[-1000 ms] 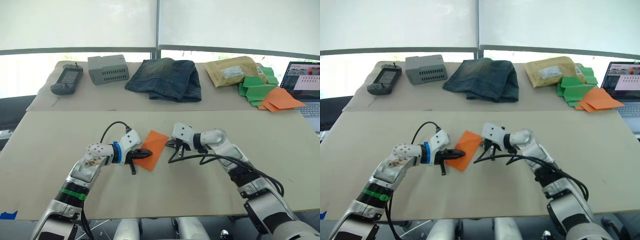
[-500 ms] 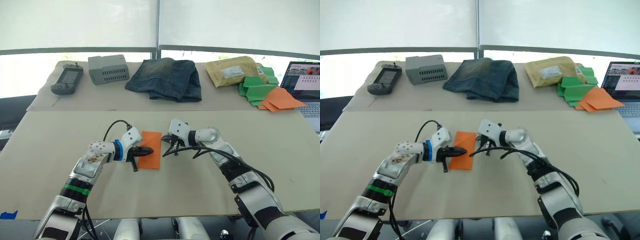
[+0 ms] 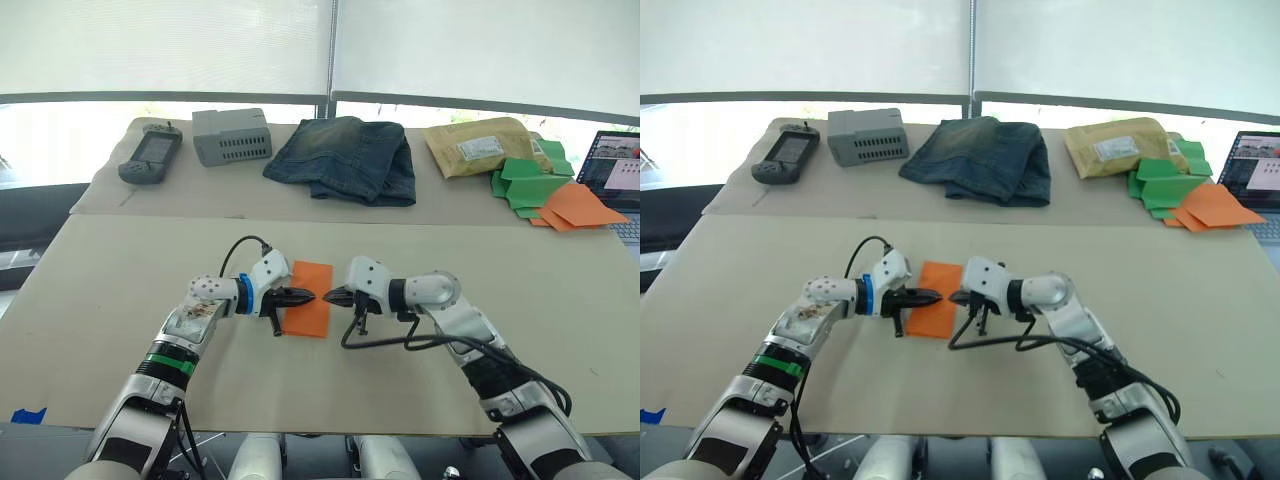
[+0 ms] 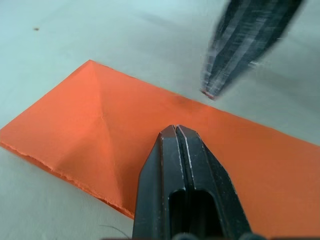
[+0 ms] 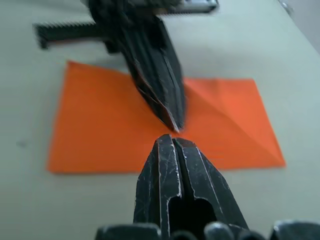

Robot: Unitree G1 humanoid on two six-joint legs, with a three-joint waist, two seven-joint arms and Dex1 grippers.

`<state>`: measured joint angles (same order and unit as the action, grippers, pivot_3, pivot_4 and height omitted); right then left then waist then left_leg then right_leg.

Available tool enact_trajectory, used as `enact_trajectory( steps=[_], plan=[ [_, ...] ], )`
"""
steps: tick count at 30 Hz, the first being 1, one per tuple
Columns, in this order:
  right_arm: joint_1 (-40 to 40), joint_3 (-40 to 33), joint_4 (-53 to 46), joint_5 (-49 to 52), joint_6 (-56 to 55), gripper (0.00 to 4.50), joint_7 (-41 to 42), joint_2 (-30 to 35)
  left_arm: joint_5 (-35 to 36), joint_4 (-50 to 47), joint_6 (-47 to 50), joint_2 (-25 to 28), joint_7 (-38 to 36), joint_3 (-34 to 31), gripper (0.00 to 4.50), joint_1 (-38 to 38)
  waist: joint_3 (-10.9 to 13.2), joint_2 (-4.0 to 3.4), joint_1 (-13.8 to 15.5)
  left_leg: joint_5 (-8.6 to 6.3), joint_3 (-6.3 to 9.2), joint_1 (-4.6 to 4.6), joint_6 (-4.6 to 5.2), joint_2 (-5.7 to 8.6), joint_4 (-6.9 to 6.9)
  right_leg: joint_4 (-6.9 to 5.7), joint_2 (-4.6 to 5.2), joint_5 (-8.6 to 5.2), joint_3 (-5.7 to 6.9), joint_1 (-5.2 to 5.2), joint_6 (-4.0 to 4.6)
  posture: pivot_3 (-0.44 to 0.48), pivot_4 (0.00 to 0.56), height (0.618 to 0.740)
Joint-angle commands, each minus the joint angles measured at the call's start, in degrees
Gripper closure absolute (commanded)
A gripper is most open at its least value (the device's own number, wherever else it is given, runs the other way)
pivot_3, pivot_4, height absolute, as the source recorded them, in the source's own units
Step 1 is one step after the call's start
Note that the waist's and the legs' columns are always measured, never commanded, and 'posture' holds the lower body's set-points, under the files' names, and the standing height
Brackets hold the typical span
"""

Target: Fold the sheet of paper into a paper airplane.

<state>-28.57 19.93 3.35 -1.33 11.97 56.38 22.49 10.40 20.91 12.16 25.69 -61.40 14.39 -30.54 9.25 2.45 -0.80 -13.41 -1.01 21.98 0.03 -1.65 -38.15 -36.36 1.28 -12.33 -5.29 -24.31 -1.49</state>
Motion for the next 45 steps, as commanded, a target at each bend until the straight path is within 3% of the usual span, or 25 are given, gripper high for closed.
enact_trajectory(
  steps=[1,11,16,29,41,45],
  plan=[
    [-0.1,-0.2,-0.7,-0.2,0.8,4.49,-2.3,-0.8,-3.2,3.0,-0.3,0.1,0.0,1.6,4.50,-0.5,0.0,0.00,0.0,0.01,-0.01,0.00,0.01,0.00,0.00,0.03,0.00,0.01,0.00,0.02,-0.01,0.000,0.150,0.728],
    [1.0,1.7,6.9,-0.8,-3.9,4.49,-1.1,-0.9,-3.1,2.7,-0.5,-0.3,-0.3,2.0,4.50,0.0,0.0,-0.01,0.1,0.01,-0.01,0.00,0.02,0.01,0.00,0.14,0.01,0.03,0.01,0.09,-0.03,0.000,0.150,0.728],
    [6.3,3.0,5.2,2.0,-7.3,4.49,3.5,0.1,-3.1,0.8,0.5,-0.4,-0.4,2.6,4.50,1.2,0.0,-0.03,0.1,0.01,0.01,0.01,0.02,0.01,0.00,0.22,0.01,0.02,0.02,0.13,-0.03,0.000,0.150,0.728],
    [13.2,4.3,0.1,3.9,-7.5,4.49,5.2,1.8,-3.5,-0.5,1.7,-0.2,-0.6,2.2,4.50,2.0,-0.4,-0.05,-0.1,-0.01,0.00,0.01,0.04,-0.02,0.02,0.28,-0.01,-0.01,0.02,0.12,-0.02,0.000,0.150,0.728],
    [9.6,-2.3,-5.4,11.7,-0.7,4.49,5.6,2.7,-3.5,-1.4,1.9,-0.2,-0.1,1.9,4.50,2.7,-0.5,-0.05,-0.1,-0.02,0.00,0.10,0.04,-0.02,0.02,0.29,0.00,-0.01,0.02,0.05,-0.02,0.000,0.150,0.728],
    [6.5,-2.6,-1.9,10.9,-1.9,4.49,4.4,1.3,-3.4,-2.0,2.0,-0.3,0.2,1.6,4.50,2.9,-0.5,-0.05,-0.2,-0.02,-0.01,0.09,0.04,-0.03,0.02,0.27,-0.01,-0.01,0.01,0.02,-0.03,0.000,0.150,0.728]
  ],
)
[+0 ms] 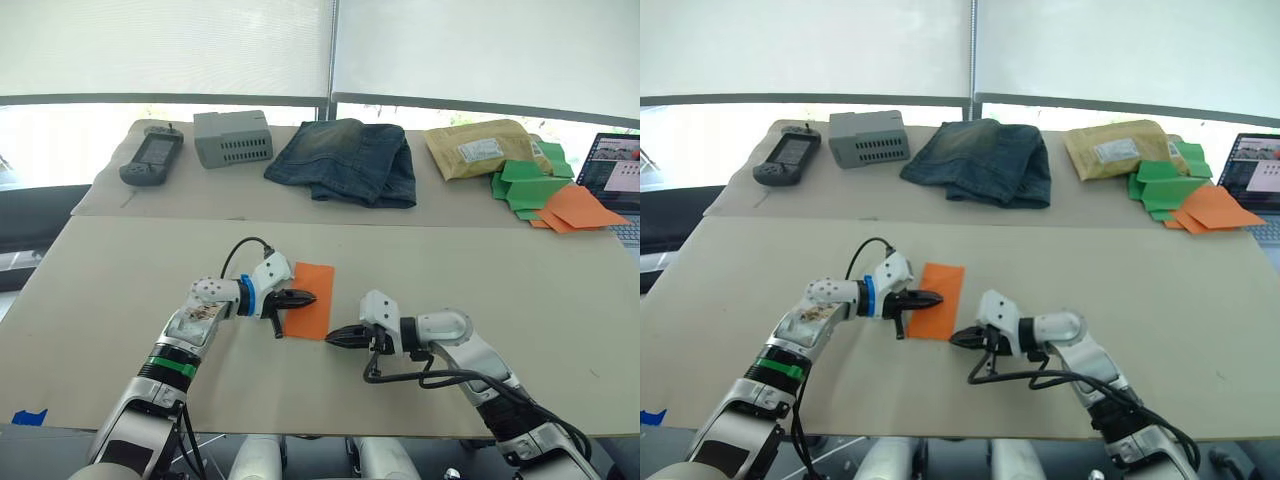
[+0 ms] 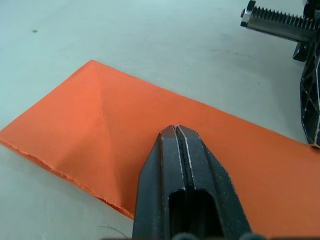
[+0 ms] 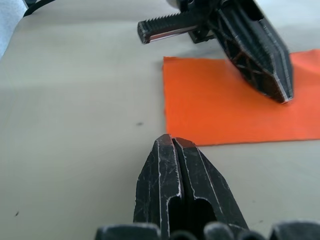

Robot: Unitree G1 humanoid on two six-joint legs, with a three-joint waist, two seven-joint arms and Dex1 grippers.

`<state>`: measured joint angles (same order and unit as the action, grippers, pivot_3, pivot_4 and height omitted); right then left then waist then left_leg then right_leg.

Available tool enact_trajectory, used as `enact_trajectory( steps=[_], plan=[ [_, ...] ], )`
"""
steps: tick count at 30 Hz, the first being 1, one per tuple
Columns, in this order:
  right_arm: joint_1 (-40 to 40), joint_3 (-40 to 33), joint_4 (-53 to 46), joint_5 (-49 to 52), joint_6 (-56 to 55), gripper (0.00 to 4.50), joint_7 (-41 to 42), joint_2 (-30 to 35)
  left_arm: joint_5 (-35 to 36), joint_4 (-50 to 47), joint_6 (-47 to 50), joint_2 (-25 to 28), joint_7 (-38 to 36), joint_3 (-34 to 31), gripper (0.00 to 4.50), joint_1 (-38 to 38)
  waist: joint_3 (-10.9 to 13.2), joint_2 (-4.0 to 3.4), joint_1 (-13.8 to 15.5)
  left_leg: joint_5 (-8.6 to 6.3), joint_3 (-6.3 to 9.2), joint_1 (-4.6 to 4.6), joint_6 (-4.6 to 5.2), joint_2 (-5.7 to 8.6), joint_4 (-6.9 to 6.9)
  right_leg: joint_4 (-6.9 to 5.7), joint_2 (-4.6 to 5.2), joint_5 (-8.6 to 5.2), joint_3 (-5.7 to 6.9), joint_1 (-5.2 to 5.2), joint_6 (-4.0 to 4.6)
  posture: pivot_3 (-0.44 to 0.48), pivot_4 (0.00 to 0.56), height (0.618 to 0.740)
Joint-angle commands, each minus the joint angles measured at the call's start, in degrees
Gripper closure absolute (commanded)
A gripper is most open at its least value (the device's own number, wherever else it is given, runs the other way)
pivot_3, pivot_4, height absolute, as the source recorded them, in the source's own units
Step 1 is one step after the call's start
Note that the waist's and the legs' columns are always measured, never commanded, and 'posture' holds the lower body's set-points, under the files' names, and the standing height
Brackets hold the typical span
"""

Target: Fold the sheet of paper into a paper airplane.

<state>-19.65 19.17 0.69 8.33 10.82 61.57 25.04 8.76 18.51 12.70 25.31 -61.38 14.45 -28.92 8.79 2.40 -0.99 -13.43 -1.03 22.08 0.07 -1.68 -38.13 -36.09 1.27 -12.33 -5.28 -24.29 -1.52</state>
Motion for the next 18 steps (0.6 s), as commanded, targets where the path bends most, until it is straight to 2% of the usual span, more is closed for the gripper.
enact_trajectory(
  steps=[1,11,18],
  plan=[
    [-2.7,-1.5,1.9,0.9,-1.2,4.49,-0.7,-1.4,-1.7,0.2,1.6,0.0,0.3,1.5,4.50,1.4,0.0,0.00,0.0,0.00,0.01,-0.01,0.00,-0.01,0.00,0.00,-0.01,0.00,0.01,0.01,0.00,0.000,0.150,0.728],
    [-3.9,-0.4,9.7,-0.5,-3.9,4.49,0.1,-3.2,-1.6,-1.7,2.3,0.2,0.8,1.3,4.50,2.3,0.0,0.00,-0.1,-0.01,0.01,0.11,0.01,0.00,0.00,0.03,0.00,0.01,0.03,-0.06,-0.01,0.000,0.150,0.728],
    [-10.2,-1.7,25.6,-2.5,-10.2,4.49,-2.0,-5.7,-1.5,-2.9,2.3,0.0,0.5,1.5,4.50,3.0,0.0,0.00,-0.9,0.00,0.00,-0.12,0.01,-0.04,0.00,-0.02,-0.02,0.03,0.02,0.12,0.00,0.000,0.150,0.728]
  ],
)
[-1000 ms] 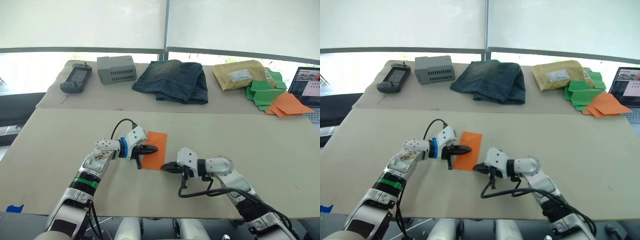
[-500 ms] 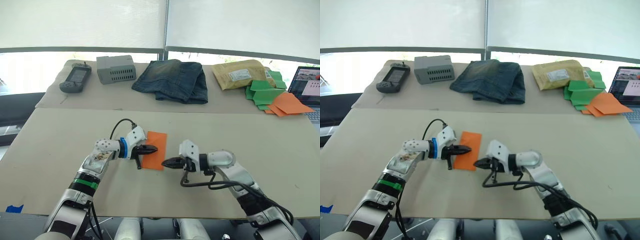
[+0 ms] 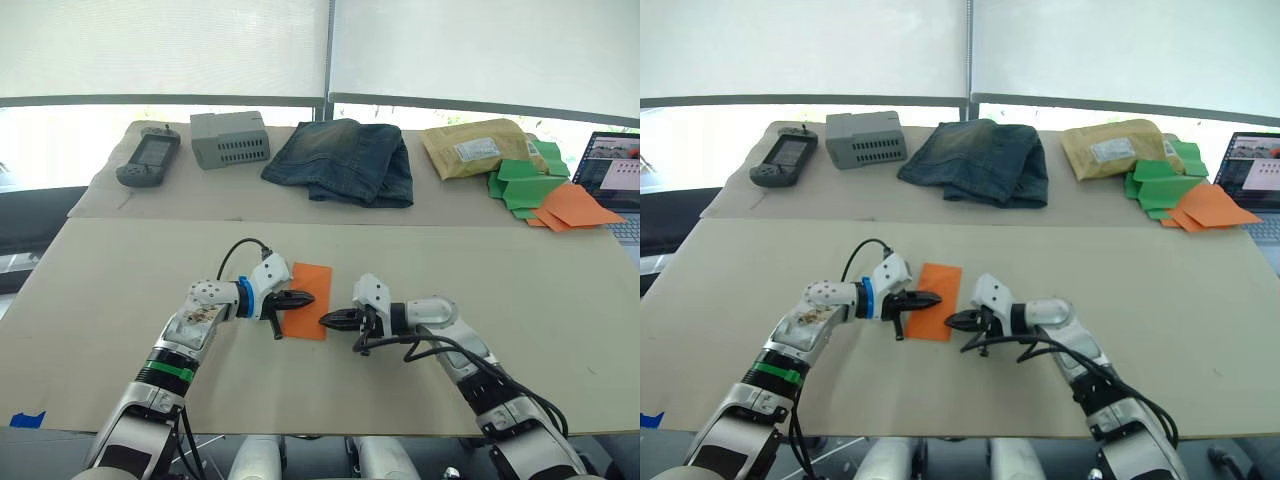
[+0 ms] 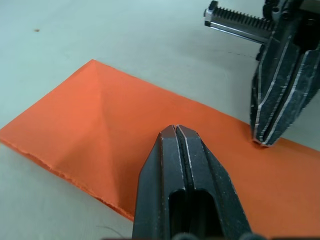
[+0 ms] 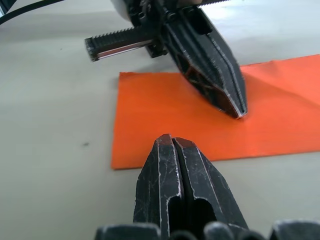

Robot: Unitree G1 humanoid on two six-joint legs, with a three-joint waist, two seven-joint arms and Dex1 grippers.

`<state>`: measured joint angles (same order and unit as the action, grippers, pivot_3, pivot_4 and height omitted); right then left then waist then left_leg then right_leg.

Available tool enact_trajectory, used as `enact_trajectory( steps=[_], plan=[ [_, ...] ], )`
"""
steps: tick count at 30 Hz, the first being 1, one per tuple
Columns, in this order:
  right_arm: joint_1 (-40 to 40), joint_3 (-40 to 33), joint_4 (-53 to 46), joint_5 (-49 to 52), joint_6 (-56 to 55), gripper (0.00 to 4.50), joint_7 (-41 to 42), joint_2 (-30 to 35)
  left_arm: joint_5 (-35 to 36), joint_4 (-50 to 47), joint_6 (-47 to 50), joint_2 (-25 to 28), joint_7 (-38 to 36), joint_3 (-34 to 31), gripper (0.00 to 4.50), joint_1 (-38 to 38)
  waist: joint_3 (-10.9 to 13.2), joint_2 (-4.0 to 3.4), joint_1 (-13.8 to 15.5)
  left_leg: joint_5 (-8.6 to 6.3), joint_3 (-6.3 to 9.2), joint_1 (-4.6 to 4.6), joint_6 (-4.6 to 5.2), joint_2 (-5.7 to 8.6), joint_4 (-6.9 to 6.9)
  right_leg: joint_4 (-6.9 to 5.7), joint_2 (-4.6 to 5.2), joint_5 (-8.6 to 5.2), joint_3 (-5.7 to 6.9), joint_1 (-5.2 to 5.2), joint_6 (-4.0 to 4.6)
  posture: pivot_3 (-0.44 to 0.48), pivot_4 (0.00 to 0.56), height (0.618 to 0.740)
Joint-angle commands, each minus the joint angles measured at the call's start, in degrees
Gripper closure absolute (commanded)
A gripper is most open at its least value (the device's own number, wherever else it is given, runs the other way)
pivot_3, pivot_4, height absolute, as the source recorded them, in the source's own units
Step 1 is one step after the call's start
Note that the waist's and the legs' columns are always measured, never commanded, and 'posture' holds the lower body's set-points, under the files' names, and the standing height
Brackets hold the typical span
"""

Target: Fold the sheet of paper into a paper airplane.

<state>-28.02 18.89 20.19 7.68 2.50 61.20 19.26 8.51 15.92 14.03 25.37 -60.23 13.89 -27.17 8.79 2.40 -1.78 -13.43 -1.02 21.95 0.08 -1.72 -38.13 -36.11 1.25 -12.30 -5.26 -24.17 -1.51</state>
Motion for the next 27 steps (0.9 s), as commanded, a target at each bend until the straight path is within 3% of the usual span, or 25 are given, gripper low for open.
enact_trajectory(
  steps=[1,12,20,24,27],
  plan=[
    [-2.8,-1.6,7.8,-2.1,-2.6,4.49,-1.6,-0.1,-1.2,-0.5,1.0,-0.1,-0.7,2.1,4.50,1.4,0.0,0.00,-0.1,0.00,0.00,0.00,0.00,0.00,0.00,0.00,0.00,0.00,0.00,0.00,0.00,0.000,0.150,0.728],
    [-13.3,-3.1,25.3,-4.8,-10.2,4.49,-3.8,-1.6,-0.9,-2.9,2.1,0.2,-0.3,1.6,4.50,3.4,0.0,-0.01,-0.7,0.00,0.00,0.04,0.00,0.00,0.00,0.01,0.06,0.01,-0.06,-0.01,0.00,0.000,0.150,0.728],
    [-22.6,-5.7,39.0,-7.6,-16.4,4.49,-10.8,-5.5,-0.6,-4.6,3.1,0.8,0.1,0.7,4.50,4.8,0.0,-0.02,-1.1,0.00,-0.01,0.03,0.00,-0.06,0.03,-0.01,0.06,0.03,-0.09,-0.05,0.03,0.000,0.150,0.728],
    [-22.9,-7.4,34.9,-6.5,-17.2,4.49,-9.4,-4.5,1.8,-6.4,5.6,1.0,0.6,-1.9,4.50,5.1,0.0,-0.05,-1.1,0.00,0.00,0.11,0.00,-0.07,0.05,-0.01,0.07,0.03,-0.09,-0.11,0.03,0.000,0.150,0.728],
    [-20.4,-8.5,25.4,-5.1,-14.7,4.49,-7.5,-2.6,5.2,-9.1,9.1,1.3,0.5,-4.9,4.50,5.0,0.1,-0.11,-1.4,0.00,0.01,0.29,0.00,-0.08,0.05,0.00,0.08,0.04,-0.10,-0.26,0.02,0.000,0.150,0.728]
  ],
)
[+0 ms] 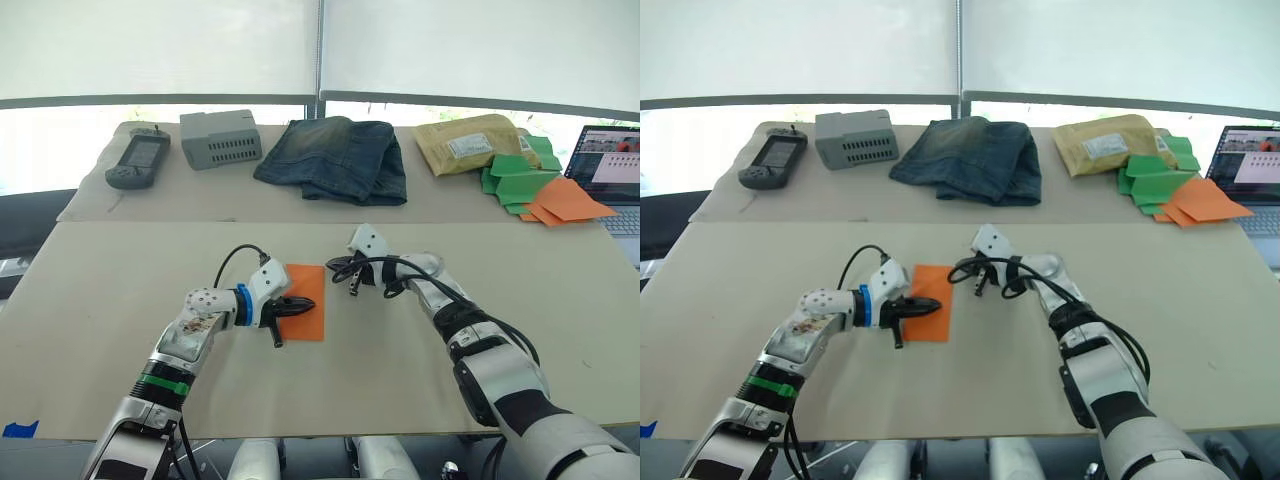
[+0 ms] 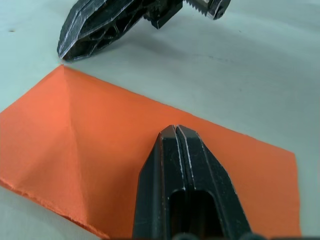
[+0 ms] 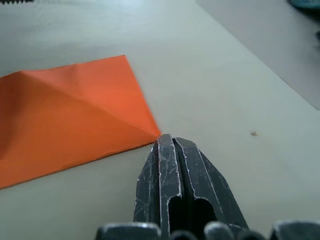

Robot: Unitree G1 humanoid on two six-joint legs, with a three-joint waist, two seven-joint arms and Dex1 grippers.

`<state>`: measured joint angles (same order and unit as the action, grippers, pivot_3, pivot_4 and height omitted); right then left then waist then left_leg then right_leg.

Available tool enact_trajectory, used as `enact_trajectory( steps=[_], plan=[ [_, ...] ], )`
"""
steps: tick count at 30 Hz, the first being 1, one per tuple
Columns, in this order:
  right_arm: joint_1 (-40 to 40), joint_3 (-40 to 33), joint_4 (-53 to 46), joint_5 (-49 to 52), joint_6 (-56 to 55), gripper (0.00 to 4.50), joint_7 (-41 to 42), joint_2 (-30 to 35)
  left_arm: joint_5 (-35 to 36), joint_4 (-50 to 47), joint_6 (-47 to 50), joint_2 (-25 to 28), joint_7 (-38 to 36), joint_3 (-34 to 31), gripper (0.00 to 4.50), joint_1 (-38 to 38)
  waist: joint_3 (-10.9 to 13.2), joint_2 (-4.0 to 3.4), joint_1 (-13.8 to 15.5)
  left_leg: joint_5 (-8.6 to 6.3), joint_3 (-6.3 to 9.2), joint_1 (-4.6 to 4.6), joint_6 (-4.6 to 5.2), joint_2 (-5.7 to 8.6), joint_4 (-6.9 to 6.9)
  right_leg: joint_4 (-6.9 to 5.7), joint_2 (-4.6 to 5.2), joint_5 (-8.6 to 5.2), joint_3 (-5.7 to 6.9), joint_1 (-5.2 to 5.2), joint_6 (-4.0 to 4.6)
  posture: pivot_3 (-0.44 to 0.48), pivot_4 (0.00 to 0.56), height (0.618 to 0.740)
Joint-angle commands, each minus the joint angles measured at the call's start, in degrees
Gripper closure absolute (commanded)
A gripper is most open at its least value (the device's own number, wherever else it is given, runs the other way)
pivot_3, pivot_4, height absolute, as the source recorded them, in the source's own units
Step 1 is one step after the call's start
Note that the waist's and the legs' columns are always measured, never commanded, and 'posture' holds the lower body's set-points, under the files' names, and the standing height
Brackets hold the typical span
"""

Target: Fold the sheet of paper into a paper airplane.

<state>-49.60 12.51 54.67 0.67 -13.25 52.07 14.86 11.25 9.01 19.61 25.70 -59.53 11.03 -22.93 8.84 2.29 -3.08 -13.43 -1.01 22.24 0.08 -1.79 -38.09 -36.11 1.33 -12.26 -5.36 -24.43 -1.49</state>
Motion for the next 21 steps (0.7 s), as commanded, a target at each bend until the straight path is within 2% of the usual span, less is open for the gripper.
enact_trajectory(
  steps=[1,5,7,10,15,21],
  plan=[
    [2.6,-2.3,-14.1,2.8,3.0,4.49,2.6,2.7,4.1,-3.7,5.1,1.3,-0.1,-3.4,4.50,0.7,0.0,-0.01,-0.2,0.00,0.00,0.03,0.00,-0.01,0.00,0.00,0.00,0.00,0.00,-0.03,0.00,0.000,0.150,0.728],
    [9.9,-2.3,-36.9,6.7,14.7,4.49,6.1,7.1,11.8,-10.5,13.5,2.8,2.1,-10.8,4.50,-0.4,0.1,-0.04,-0.4,-0.01,0.17,0.35,0.01,-0.03,0.01,-0.07,-0.01,0.00,0.03,-0.36,-0.01,0.000,0.150,0.728],
    [13.0,-2.4,-46.0,8.4,20.2,4.49,6.9,9.1,15.5,-12.7,17.2,3.9,2.6,-14.3,4.50,-0.6,0.1,-0.03,-0.4,0.00,0.29,0.69,0.00,-0.02,0.01,-0.16,0.00,0.02,0.02,-0.72,-0.02,0.000,0.150,0.728],
    [16.3,-2.5,-55.5,10.0,26.9,4.49,6.7,11.3,18.1,-11.1,19.6,6.0,3.2,-18.2,4.50,-0.7,0.1,-0.05,-0.4,0.00,0.35,0.68,0.00,-0.02,0.01,-0.19,-0.02,0.08,0.03,-0.77,0.08,0.000,0.150,0.728],
    [19.9,-2.2,-63.5,10.7,33.1,4.49,5.5,13.6,13.0,-6.9,14.6,9.6,1.9,-14.3,4.50,1.3,0.1,-0.03,0.0,0.03,0.14,0.60,-0.03,0.08,0.01,-0.12,-0.03,0.03,0.06,-0.71,-0.03,0.000,0.150,0.728],
    [21.3,-2.5,-67.2,10.7,37.0,4.49,3.3,14.3,9.6,-3.5,9.3,6.6,1.2,-8.6,4.50,0.0,0.1,-0.03,0.9,0.04,0.06,0.70,-0.03,0.12,0.01,0.00,-0.02,0.04,0.06,-0.74,-0.02,0.000,0.150,0.728]
  ],
)
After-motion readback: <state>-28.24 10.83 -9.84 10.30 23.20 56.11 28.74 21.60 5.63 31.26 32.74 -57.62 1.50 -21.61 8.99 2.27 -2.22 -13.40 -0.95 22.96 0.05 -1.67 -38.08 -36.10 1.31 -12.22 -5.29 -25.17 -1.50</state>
